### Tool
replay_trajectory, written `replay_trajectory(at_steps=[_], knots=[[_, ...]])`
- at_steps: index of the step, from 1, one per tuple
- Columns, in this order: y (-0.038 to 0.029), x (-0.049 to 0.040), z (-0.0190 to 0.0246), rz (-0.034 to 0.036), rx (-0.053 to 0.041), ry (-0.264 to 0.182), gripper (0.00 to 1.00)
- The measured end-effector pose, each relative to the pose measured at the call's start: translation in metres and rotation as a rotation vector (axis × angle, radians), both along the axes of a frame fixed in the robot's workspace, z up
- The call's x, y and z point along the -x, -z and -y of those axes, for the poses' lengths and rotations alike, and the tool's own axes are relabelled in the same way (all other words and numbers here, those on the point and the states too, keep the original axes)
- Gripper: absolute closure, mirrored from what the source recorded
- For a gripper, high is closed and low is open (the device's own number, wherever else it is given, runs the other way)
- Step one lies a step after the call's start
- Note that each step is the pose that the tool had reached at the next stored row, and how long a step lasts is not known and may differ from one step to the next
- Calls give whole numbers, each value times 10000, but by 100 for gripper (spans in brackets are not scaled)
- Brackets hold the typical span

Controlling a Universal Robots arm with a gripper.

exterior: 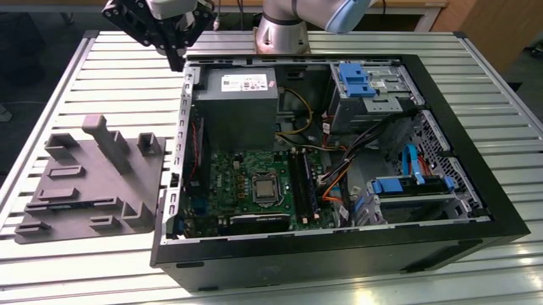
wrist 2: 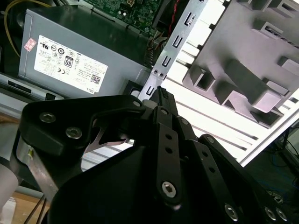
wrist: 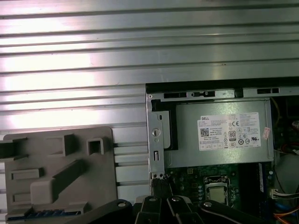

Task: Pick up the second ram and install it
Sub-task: 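Reach for the second ram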

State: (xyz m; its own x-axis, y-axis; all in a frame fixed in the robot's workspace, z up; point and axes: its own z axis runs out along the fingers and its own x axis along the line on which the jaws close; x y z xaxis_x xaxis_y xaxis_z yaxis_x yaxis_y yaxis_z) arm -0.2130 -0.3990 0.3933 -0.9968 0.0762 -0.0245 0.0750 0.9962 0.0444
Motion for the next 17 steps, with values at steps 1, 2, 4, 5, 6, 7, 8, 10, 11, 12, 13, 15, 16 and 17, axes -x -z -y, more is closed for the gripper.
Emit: replay_trajectory(at_steps=[1, 2, 4, 5, 6, 7, 8, 10, 11, 12, 13, 15, 16, 17], knots=[[0, 4, 0, 0, 0, 0, 89], [0, 8, 0, 0, 0, 0, 89], [0, 17, 0, 0, 0, 0, 89], [0, 20, 0, 0, 0, 0, 89], [0, 24, 0, 0, 0, 0, 89], [0, 28, 0, 0, 0, 0, 89], [0, 32, 0, 1, 0, 0, 89], [0, 38, 0, 0, 0, 0, 89], [0, 41, 0, 0, 1, 0, 89], [0, 45, 0, 0, 0, 0, 89], [0, 48, 0, 0, 0, 0, 89], [0, 53, 0, 0, 0, 0, 89], [0, 56, 0, 0, 1, 0, 89], [0, 59, 0, 0, 0, 0, 89]])
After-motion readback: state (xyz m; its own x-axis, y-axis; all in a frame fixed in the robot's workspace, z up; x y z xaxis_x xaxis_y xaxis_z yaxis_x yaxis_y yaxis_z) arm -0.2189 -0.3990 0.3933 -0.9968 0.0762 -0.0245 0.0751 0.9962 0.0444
